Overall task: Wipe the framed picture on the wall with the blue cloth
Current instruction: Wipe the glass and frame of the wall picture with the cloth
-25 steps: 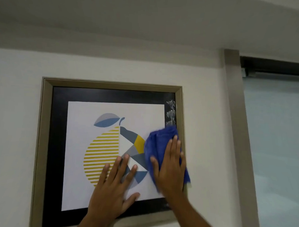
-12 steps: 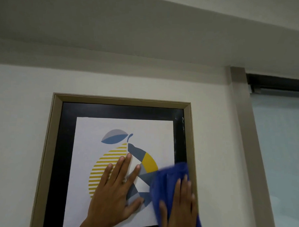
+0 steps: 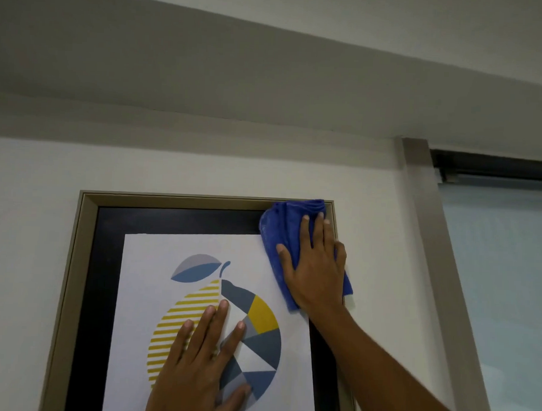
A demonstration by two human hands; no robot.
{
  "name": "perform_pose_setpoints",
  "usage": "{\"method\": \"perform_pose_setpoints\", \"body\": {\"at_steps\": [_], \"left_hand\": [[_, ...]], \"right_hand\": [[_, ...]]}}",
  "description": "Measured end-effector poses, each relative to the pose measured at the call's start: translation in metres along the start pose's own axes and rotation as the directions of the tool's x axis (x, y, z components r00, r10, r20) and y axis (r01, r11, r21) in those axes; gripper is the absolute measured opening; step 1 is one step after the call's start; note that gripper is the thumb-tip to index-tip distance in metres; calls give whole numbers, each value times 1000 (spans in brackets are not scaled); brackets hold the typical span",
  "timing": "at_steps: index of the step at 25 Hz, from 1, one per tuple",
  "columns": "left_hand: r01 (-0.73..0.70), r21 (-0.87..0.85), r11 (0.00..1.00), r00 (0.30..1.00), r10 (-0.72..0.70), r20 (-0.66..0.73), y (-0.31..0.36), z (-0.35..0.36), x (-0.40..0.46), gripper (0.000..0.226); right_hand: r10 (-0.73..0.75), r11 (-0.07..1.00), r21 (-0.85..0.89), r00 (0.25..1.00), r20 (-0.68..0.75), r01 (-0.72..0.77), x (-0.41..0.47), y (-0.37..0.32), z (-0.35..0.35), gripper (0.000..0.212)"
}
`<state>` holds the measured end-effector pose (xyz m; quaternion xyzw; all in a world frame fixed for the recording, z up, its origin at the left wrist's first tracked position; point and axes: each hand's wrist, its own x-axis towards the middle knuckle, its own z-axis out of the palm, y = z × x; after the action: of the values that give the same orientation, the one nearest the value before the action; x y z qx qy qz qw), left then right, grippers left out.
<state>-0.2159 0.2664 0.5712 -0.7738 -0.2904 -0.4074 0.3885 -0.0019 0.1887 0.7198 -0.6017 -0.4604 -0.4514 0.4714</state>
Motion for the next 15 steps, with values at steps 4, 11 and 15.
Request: {"method": "perform_pose_setpoints", "body": {"at_steps": [4,11,15], "left_hand": [[-18,31,999,999,19,-27,3,-3,-1,89],[-21,24,999,999,22,-33,5,-8,-2,88],[-30,39,999,1000,30,1,3,-10,-4,90]], "right_hand": [[51,998,39,998,22,-52,-110,11,19,77],[43,997,-72,997,61,-38,-200,26,22,73],[13,1000,20,997,71,-14,-76,11,1,74]]}}
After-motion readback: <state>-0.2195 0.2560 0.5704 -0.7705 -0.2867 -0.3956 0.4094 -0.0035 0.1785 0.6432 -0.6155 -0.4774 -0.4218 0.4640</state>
